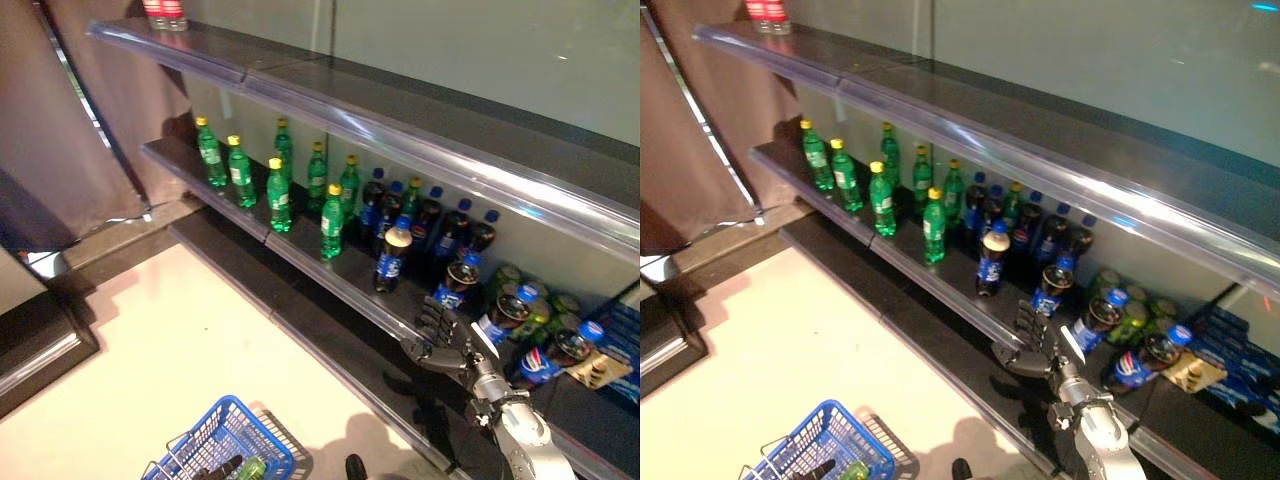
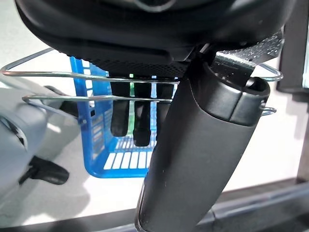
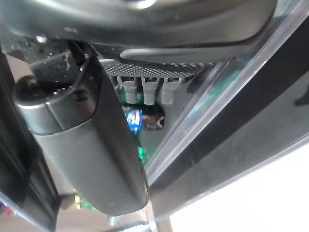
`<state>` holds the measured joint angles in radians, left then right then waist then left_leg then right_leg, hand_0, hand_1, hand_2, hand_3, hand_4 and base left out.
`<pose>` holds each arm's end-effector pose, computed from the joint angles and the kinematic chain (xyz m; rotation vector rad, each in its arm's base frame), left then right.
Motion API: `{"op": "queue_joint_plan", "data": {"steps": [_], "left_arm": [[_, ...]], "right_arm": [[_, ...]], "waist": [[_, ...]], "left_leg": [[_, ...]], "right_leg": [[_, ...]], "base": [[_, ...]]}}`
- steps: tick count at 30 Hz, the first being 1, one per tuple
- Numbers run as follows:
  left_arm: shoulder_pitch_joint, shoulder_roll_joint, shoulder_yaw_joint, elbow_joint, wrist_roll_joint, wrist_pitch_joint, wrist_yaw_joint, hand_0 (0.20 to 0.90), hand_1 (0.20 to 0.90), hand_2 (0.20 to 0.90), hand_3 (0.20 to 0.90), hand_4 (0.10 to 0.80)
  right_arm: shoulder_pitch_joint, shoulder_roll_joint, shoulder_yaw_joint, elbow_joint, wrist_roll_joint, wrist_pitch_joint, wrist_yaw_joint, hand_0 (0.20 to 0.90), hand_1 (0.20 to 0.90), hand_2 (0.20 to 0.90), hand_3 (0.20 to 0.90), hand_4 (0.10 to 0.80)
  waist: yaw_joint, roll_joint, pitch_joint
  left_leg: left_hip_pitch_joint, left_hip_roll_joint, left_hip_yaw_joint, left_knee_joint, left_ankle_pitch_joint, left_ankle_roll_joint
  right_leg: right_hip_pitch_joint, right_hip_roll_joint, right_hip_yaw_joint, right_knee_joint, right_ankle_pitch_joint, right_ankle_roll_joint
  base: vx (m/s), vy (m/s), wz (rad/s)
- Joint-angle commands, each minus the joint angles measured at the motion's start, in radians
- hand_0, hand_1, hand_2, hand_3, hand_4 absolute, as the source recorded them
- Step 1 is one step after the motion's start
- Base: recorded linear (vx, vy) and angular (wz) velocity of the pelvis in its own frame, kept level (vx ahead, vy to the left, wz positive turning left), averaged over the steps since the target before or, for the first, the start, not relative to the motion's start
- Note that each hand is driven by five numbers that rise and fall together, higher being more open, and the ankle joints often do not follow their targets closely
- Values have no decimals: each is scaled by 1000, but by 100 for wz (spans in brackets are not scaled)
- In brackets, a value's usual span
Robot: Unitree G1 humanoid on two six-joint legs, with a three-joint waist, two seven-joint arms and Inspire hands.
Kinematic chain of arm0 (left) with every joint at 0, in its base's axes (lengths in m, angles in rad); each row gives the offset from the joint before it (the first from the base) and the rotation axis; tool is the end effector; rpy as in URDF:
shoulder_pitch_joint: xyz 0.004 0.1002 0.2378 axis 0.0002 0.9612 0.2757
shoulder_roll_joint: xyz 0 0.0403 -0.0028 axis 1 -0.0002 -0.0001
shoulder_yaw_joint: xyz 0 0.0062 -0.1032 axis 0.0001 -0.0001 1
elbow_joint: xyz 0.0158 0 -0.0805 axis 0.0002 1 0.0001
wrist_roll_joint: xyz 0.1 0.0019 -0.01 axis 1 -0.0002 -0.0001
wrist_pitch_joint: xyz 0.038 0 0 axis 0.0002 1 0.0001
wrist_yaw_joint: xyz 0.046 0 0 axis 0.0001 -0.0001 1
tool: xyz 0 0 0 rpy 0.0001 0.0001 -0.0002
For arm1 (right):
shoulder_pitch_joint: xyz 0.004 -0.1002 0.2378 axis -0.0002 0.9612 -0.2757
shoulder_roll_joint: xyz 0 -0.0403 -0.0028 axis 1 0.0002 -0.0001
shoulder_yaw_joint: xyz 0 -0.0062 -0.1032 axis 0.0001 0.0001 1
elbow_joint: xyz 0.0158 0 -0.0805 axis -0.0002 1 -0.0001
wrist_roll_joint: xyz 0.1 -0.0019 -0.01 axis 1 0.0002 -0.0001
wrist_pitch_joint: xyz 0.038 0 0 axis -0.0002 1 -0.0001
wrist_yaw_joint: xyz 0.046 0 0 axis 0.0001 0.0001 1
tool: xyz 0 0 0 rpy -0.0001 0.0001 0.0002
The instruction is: Pick up the drink and place into the basket.
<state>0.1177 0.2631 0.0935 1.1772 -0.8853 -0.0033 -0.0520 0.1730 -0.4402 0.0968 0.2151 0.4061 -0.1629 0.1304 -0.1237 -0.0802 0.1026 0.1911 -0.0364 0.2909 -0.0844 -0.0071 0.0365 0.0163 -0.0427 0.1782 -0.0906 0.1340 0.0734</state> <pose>0.0366 0.2502 -0.1123 -0.6063 1.0342 0.7453 0.1540 -0.2380 -0.0013 -0.0265 0.2424 0.0892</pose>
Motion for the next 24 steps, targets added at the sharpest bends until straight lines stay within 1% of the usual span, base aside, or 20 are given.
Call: {"op": "queue_joint_plan", "data": {"steps": [1, 8, 16, 22, 24], "left_arm": [[-89, -22, 28, -71, -43, -47, -76, 300, 300, 300, 200, 100], [-90, -29, 16, -87, -60, -49, -60, 300, 300, 300, 200, 100], [-80, -36, 19, -75, -66, -53, -53, 300, 300, 300, 200, 100], [-69, -39, 27, -68, -72, -53, -52, 300, 300, 300, 200, 100], [-64, -37, 31, -64, -73, -57, -59, 300, 300, 300, 200, 100]], "right_arm": [[-92, -68, -83, -100, 55, -98, 23, 900, 900, 900, 900, 800], [-89, -71, -94, -118, 64, -104, 17, 900, 900, 900, 900, 800], [-94, -45, -101, -155, 13, -150, -90, 900, 900, 900, 900, 800], [-88, -24, -126, -217, -13, -186, -173, 900, 900, 900, 900, 800], [-75, -24, -144, -238, -11, -215, -186, 900, 900, 900, 900, 800]], "waist": [[-4, 23, -30], [-6, 25, -34], [7, 30, -32], [8, 38, -15], [5, 38, -7]], "left_leg": [[-56, -48, -161, 136, -167, 19], [-57, -53, -176, 132, -166, 21], [-60, -59, -204, 125, -163, 26], [-70, -62, -208, 131, -164, 36], [-72, -66, -214, 127, -162, 40]], "right_leg": [[39, 42, -8, 49, -113, 23], [36, 48, 1, 52, -112, 24], [30, 41, -16, 66, -118, 29], [5, 22, -34, 116, -133, 41], [-11, 19, -32, 133, -132, 48]], "base": [[-6, -5, -8], [0, -12, -9], [5, -8, 0], [-13, 51, 0], [-28, 69, 0]]}}
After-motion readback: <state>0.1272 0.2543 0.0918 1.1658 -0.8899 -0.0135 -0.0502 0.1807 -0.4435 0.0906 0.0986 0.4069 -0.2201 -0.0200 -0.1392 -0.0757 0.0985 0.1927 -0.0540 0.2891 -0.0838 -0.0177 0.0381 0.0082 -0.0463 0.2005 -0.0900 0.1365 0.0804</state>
